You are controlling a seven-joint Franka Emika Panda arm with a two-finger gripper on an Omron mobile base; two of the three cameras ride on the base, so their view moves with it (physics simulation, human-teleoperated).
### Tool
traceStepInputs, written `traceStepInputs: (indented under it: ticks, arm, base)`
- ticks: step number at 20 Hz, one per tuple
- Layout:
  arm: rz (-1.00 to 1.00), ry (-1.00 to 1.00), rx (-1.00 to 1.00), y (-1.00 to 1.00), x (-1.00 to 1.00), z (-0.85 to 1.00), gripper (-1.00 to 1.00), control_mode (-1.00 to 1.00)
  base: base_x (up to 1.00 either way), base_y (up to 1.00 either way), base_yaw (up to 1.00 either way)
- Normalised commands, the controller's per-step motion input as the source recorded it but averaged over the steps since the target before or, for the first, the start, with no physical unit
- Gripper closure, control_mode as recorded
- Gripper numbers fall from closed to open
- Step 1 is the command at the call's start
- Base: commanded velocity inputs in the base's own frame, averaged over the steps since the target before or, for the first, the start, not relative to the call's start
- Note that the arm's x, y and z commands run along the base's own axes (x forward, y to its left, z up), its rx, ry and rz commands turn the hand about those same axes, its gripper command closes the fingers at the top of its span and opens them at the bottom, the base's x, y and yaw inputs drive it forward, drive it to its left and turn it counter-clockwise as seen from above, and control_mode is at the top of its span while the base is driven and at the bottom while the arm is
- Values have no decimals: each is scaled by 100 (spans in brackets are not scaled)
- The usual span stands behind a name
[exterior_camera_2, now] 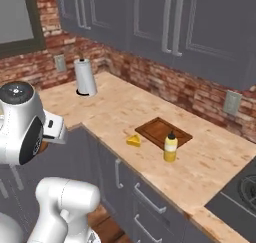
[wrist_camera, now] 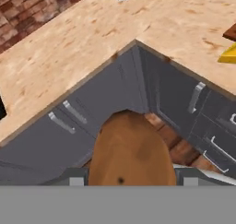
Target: Retrieve the reheated potato from the microwave, then place the potato, cheese, and condiment on the cutting board.
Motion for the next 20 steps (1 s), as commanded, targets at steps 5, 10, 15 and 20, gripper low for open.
traceStepInputs:
  ticks: [5,10,15,20]
  arm:
    - [0,0,0,0,0,0,100,100]
    - [0,0,0,0,0,0,100,100]
    - [0,0,0,0,0,0,100,100]
    - [0,0,0,0,0,0,100,100]
  base:
    - [44,8,-48]
    - [52,8,-40]
    - [51,3,-37]
    - [49,18,-41]
